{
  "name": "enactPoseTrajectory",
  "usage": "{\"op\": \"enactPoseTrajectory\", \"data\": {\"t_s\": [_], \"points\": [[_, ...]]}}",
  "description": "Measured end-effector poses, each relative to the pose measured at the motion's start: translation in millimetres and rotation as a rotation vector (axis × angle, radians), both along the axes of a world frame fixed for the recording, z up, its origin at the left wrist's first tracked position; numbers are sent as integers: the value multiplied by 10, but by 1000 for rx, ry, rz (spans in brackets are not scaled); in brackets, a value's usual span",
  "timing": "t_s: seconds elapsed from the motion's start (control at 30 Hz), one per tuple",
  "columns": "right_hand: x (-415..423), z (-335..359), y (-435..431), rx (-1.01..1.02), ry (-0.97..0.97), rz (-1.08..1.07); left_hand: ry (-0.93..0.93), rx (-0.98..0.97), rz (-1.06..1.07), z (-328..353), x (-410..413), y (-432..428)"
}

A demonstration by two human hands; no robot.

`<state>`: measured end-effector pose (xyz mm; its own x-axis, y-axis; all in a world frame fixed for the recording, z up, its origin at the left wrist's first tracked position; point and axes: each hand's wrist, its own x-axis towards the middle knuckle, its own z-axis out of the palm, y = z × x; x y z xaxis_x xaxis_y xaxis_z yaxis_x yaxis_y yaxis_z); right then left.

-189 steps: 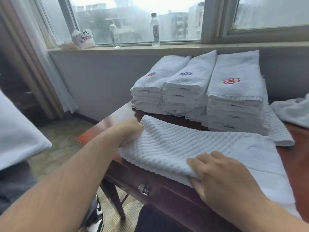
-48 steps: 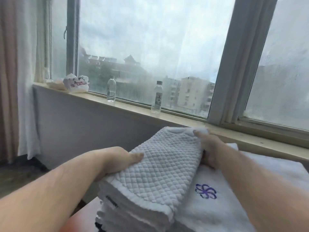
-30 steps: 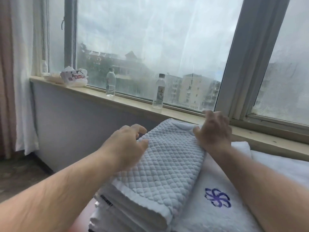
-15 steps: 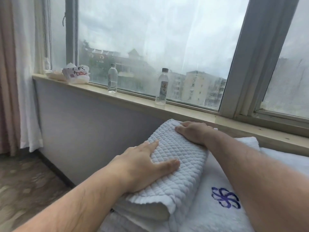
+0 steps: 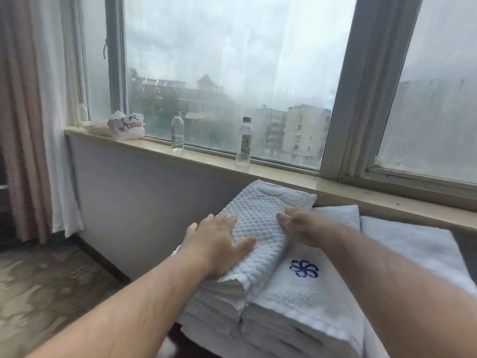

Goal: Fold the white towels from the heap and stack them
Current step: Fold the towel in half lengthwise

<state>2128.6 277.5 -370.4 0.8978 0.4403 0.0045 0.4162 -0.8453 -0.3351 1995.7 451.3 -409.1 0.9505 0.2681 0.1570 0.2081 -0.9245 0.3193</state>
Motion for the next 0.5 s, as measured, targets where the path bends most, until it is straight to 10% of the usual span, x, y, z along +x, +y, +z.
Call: {"op": "enactPoseTrajectory", "data": {"t_s": [0.5], "points": [[-1240, -184, -1374, 15, -69, 28, -4, -10, -95, -72, -1167, -1185]]}}
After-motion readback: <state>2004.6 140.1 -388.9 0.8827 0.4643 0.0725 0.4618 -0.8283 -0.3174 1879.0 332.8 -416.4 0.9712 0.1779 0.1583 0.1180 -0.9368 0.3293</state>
